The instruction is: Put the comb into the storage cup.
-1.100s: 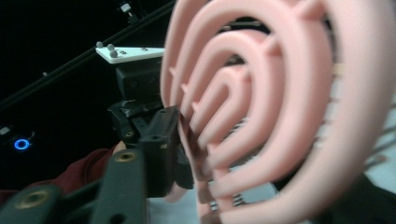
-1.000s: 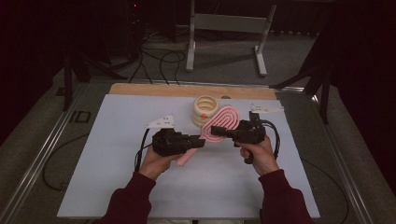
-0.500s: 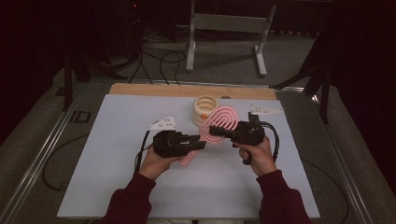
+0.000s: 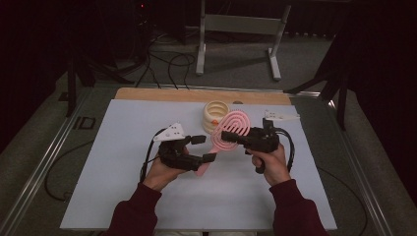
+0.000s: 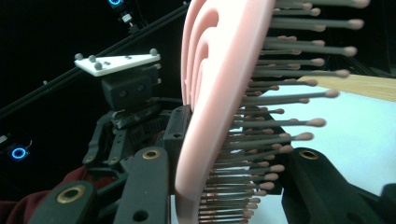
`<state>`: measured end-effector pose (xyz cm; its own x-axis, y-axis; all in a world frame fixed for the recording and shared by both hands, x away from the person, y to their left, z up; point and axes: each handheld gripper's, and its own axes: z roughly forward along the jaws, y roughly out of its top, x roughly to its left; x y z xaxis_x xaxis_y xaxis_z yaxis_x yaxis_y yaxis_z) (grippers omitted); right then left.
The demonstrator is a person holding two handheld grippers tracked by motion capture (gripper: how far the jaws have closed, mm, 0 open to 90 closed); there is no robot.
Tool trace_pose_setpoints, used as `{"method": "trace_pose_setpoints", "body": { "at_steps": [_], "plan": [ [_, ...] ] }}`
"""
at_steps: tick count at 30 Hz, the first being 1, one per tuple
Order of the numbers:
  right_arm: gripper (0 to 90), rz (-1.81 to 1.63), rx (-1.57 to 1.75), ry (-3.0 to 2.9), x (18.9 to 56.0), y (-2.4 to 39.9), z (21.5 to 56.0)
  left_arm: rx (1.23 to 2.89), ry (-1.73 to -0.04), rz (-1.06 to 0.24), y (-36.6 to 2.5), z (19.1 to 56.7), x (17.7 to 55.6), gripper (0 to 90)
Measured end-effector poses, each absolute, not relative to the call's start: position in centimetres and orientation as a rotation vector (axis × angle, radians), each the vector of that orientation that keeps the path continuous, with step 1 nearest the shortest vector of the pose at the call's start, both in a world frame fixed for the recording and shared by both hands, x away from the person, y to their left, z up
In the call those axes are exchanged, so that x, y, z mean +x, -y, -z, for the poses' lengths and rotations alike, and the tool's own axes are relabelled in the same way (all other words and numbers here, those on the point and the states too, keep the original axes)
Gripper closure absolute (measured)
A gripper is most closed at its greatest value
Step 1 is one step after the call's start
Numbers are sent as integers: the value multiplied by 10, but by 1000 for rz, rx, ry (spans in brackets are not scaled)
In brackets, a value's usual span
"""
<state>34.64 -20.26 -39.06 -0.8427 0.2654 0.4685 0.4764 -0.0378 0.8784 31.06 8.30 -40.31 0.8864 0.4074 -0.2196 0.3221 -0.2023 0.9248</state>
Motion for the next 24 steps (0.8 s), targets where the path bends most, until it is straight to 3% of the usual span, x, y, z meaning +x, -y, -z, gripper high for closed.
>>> {"method": "trace_pose_setpoints", "body": {
  "at_steps": [2, 16, 24],
  "plan": [
    [641, 2002, -816, 2061, 347, 203, 391, 1819, -569, -119, -83, 403, 309, 167],
    [641, 2011, -837, 2054, 348, 204, 390, 1841, -670, -343, -96, 400, 302, 9],
    [641, 2025, -861, 2063, 348, 205, 390, 1872, -688, -487, -103, 403, 292, 1]
  ]
}}
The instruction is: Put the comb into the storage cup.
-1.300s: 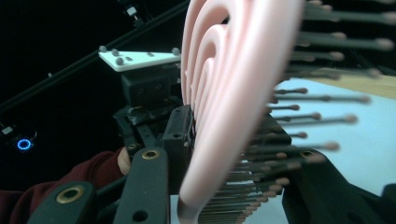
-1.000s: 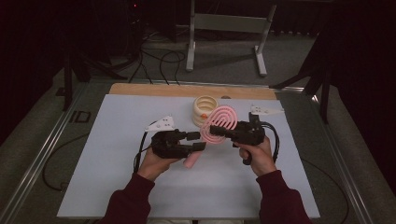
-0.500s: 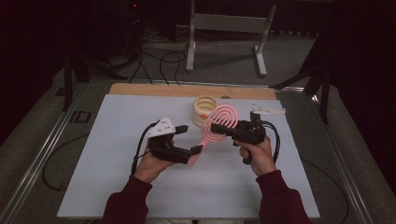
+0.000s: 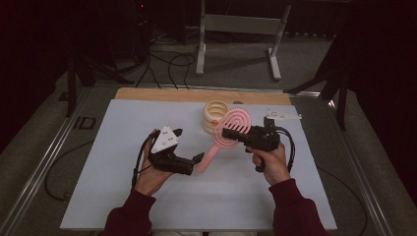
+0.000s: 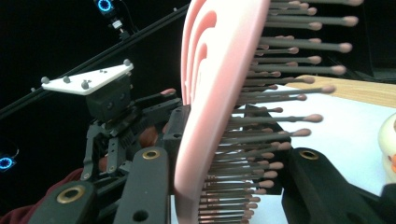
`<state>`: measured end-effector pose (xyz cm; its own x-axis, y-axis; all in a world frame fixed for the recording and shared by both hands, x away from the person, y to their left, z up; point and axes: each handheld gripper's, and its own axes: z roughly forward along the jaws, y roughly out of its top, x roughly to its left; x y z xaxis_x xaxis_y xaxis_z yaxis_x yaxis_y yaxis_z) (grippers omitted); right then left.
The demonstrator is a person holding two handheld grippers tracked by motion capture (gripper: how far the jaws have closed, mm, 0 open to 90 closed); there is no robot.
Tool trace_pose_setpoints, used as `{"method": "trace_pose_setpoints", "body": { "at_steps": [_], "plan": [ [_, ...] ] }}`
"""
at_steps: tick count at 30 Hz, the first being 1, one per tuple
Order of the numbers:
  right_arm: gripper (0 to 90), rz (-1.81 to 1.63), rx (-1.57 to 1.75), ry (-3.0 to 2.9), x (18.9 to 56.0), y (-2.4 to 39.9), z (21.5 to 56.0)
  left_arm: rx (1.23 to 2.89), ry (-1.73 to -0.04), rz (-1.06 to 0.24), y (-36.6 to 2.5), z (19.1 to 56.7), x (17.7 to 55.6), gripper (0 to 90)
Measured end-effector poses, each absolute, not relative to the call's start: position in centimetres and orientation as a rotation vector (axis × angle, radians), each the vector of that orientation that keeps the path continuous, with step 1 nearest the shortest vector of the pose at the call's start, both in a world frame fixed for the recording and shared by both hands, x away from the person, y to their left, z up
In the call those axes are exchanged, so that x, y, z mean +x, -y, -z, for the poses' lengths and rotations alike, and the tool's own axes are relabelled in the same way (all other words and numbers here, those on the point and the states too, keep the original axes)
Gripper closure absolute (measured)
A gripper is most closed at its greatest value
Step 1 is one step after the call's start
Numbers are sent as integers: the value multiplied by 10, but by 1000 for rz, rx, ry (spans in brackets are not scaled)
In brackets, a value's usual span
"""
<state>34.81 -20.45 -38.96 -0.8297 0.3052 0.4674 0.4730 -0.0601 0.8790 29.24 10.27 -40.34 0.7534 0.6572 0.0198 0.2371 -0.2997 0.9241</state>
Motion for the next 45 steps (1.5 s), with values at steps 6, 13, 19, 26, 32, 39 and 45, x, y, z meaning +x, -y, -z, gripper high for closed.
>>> {"method": "trace_pose_setpoints", "body": {
  "at_steps": [6, 13, 19, 26, 32, 39, 45],
  "plan": [
    [641, 2032, -879, 2067, 349, 205, 388, 1871, -707, -528, -115, 409, 288, 0],
    [641, 2041, -896, 2070, 350, 206, 387, 1849, -746, -562, -134, 414, 285, 0],
    [641, 2044, -906, 2085, 351, 205, 385, 1855, -754, -597, -150, 422, 278, 0],
    [641, 2054, -917, 2093, 352, 205, 382, 1830, -788, -603, -168, 430, 273, 1],
    [641, 2062, -932, 2084, 352, 206, 381, 1811, -816, -614, -183, 439, 267, 0],
    [641, 2062, -944, 2087, 353, 206, 381, 1801, -860, -614, -195, 449, 264, 1],
    [641, 2069, -959, 2087, 354, 205, 381, 1817, -888, -603, -205, 462, 260, 0]
  ]
}}
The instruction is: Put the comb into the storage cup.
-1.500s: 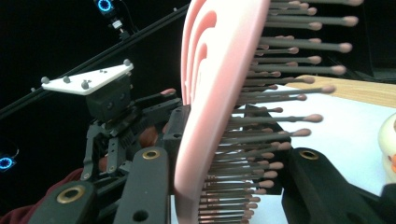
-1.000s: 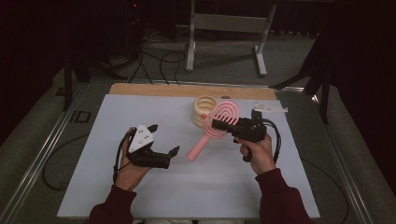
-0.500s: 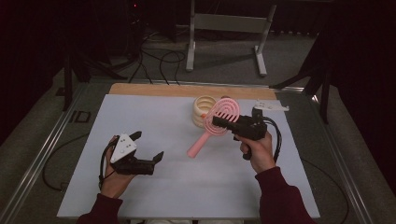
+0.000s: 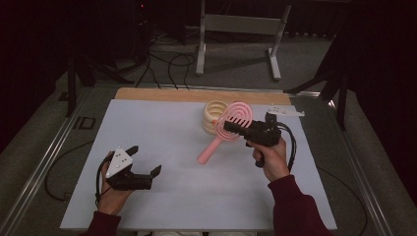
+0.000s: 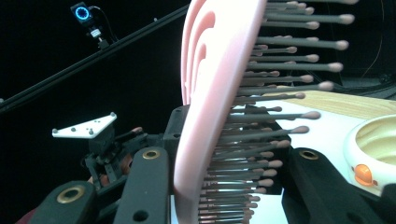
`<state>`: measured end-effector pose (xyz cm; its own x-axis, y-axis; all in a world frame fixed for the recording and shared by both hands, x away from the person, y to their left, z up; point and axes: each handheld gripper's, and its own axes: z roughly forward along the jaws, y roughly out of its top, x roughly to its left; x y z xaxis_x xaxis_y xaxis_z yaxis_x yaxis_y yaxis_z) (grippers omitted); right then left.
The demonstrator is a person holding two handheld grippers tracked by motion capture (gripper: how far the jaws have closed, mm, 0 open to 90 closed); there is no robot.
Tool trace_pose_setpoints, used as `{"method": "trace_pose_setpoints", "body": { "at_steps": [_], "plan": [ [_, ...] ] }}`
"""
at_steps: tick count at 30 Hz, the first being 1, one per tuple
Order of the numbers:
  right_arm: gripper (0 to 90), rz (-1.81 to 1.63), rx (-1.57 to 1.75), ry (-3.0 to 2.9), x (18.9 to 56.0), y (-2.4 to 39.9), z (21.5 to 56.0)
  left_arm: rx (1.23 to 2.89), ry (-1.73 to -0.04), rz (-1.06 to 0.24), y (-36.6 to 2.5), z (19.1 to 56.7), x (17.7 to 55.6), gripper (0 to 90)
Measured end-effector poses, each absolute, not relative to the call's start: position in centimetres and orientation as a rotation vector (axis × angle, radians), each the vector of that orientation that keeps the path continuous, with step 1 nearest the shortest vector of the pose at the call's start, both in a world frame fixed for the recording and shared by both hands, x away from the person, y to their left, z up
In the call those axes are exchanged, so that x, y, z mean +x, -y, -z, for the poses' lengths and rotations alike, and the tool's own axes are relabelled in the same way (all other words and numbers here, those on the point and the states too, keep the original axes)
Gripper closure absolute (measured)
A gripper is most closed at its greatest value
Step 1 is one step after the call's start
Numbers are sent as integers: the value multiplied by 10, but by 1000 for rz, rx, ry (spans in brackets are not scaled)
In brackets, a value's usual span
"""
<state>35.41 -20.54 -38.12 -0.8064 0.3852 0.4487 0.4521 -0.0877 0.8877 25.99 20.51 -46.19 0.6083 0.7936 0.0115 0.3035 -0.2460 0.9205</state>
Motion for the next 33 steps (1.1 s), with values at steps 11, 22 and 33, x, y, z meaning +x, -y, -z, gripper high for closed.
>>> {"method": "trace_pose_setpoints", "body": {
  "at_steps": [11, 22, 33],
  "plan": [
    [642, 2079, -981, 2098, 357, 206, 378, 1804, -953, -637, -223, 475, 253, 0],
    [641, 2097, -1002, 2101, 361, 207, 373, 1801, -941, -655, -229, 477, 249, 0],
    [641, 2099, -1040, 2106, 367, 208, 371, 1794, -945, -647, -238, 477, 243, 1]
  ]
}}
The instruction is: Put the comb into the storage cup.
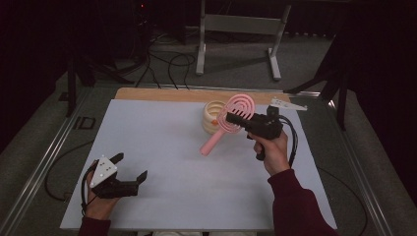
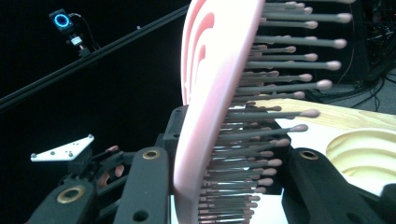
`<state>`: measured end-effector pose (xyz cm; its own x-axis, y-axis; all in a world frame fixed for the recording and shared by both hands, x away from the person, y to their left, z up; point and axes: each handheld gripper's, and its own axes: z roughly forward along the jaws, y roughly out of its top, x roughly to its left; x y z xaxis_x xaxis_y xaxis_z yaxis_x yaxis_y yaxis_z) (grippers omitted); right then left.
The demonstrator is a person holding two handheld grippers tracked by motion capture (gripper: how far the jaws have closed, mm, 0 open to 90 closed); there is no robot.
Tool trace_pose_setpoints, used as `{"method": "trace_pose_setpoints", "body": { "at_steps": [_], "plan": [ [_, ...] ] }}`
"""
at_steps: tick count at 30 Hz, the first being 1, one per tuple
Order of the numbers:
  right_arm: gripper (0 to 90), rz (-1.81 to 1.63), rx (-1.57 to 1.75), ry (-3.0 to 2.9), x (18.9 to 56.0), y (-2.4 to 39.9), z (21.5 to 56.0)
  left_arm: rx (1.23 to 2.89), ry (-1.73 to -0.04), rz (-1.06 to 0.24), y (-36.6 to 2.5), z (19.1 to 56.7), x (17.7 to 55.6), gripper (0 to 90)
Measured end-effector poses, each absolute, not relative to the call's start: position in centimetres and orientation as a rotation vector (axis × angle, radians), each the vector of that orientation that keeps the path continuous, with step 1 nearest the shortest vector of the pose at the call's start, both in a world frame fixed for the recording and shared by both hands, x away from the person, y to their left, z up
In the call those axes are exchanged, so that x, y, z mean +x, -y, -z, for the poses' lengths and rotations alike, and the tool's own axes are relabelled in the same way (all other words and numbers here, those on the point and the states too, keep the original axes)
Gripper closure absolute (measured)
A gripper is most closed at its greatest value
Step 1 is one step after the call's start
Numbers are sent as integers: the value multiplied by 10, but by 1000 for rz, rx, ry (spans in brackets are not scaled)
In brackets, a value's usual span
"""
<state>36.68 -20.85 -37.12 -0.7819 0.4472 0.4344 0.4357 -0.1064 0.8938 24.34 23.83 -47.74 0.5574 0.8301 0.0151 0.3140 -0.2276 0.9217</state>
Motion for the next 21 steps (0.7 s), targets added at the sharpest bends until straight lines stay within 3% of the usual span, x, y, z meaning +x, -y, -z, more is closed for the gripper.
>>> {"method": "trace_pose_setpoints", "body": {
  "at_steps": [21],
  "plan": [
    [641, -1978, 1093, -2054, 386, 212, 363, 1776, -991, -627, -249, 483, 237, 0]
  ]
}}
